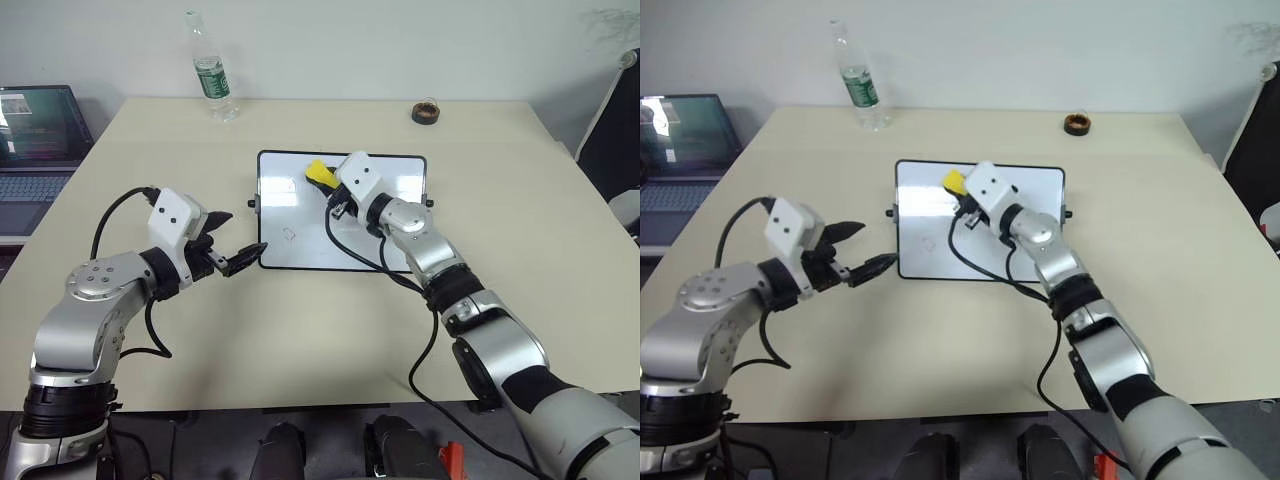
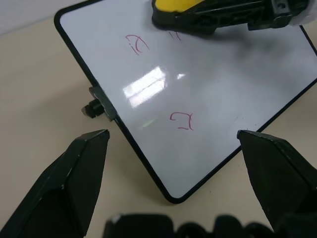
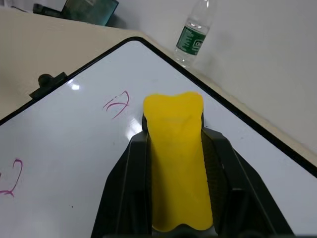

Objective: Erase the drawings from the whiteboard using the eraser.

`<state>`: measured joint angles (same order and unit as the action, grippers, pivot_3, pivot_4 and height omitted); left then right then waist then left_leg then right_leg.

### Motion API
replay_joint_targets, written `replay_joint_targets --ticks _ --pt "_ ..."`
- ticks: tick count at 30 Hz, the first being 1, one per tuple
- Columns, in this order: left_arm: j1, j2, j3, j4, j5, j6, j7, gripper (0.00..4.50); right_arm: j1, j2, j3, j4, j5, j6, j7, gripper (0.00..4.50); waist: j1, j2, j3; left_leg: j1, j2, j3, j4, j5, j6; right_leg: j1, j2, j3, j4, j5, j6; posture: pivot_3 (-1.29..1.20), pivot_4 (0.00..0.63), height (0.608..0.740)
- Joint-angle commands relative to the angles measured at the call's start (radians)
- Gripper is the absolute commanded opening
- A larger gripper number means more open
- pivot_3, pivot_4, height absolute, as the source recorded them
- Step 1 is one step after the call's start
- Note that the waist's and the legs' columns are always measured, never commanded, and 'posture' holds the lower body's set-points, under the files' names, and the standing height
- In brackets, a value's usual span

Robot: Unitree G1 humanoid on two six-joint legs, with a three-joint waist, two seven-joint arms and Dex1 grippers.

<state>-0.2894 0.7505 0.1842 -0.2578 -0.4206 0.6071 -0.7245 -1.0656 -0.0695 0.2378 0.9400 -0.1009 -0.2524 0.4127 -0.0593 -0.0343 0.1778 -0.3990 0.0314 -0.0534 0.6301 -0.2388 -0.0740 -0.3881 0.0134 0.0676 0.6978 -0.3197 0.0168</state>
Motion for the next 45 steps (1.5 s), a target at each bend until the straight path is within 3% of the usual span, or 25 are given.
replay_joint_targets --ticks 1,5,9,11,21,26,28,32,41,45 --pt "-0.017 0.015 0.013 -0.009 0.001 -0.002 0.000 4.50 0.008 0.005 0.043 0.084 -0.059 -0.057 0.040 1.03 -0.001 0.000 0.000 0.000 0.000 0.000 0.000 0.000 0.000 0.000 0.000 0.000 0.000 0.000 0.000 0.00 0.150 0.740" --pt "-0.020 0.010 0.015 -0.008 0.000 0.000 0.005 4.50 0.025 0.001 0.092 0.094 -0.114 -0.117 0.077 1.03 -0.001 0.000 0.000 0.003 0.000 0.000 0.001 0.000 0.000 0.002 0.000 0.000 0.003 0.000 0.000 0.00 0.150 0.740" --pt "-0.020 0.008 0.015 -0.008 -0.001 -0.002 0.005 4.50 -0.055 -0.015 0.034 0.147 -0.155 -0.127 -0.216 1.02 -0.001 0.000 0.000 0.003 0.000 0.000 0.002 0.000 0.000 0.002 0.000 0.000 0.006 0.000 0.000 0.00 0.150 0.740" --pt "-0.017 0.008 0.017 -0.008 -0.002 -0.004 0.006 4.50 -0.074 -0.023 0.020 0.172 -0.160 -0.115 -0.274 1.02 0.001 0.000 0.000 0.003 0.000 -0.001 0.002 0.001 -0.001 0.000 0.000 0.001 0.009 0.000 0.000 0.00 0.150 0.740" --pt "0.010 0.000 0.026 -0.025 -0.009 -0.009 0.013 4.50 -0.006 -0.009 0.088 0.217 -0.218 -0.119 -0.142 1.02 0.001 -0.001 -0.001 0.006 -0.001 -0.001 0.004 0.002 -0.001 0.002 0.000 0.000 0.011 0.000 0.000 0.00 0.150 0.740" --pt "0.020 0.003 0.030 -0.030 -0.012 -0.009 0.015 4.50 0.034 0.007 0.078 0.193 -0.184 -0.134 -0.039 1.02 0.000 -0.001 -0.001 0.020 -0.002 -0.001 0.004 0.002 -0.001 0.015 0.001 0.001 0.012 -0.001 -0.001 0.00 0.150 0.740" --pt "0.022 0.004 0.031 -0.030 -0.013 -0.008 0.014 4.50 0.027 0.019 0.043 0.184 -0.154 -0.125 -0.053 1.02 -0.001 -0.001 -0.001 0.022 -0.002 -0.001 0.004 0.002 -0.001 0.017 0.001 0.001 0.012 -0.001 -0.001 0.00 0.150 0.740" --pt "0.023 0.005 0.032 -0.030 -0.015 -0.008 0.013 4.50 -0.025 0.010 -0.024 0.202 -0.143 -0.065 -0.259 1.02 -0.001 0.000 0.000 0.023 -0.002 -0.001 0.004 0.002 -0.001 0.016 0.002 0.001 0.014 -0.001 -0.002 0.00 0.150 0.740" --pt "0.027 0.002 0.030 -0.034 -0.018 -0.007 0.014 4.50 -0.067 0.064 0.047 0.175 -0.197 -0.136 -0.146 1.02 -0.005 0.000 0.000 0.020 -0.002 -0.001 0.002 0.002 -0.001 0.014 0.001 0.001 0.011 -0.001 -0.002 0.00 0.150 0.740" --pt "0.029 0.002 0.028 -0.036 -0.016 -0.008 0.014 4.50 -0.119 0.103 0.066 0.207 -0.229 -0.148 -0.196 1.02 -0.024 0.000 0.000 0.019 -0.002 -0.001 0.000 0.002 -0.001 0.011 0.001 0.002 0.011 -0.001 -0.002 0.00 0.150 0.740"
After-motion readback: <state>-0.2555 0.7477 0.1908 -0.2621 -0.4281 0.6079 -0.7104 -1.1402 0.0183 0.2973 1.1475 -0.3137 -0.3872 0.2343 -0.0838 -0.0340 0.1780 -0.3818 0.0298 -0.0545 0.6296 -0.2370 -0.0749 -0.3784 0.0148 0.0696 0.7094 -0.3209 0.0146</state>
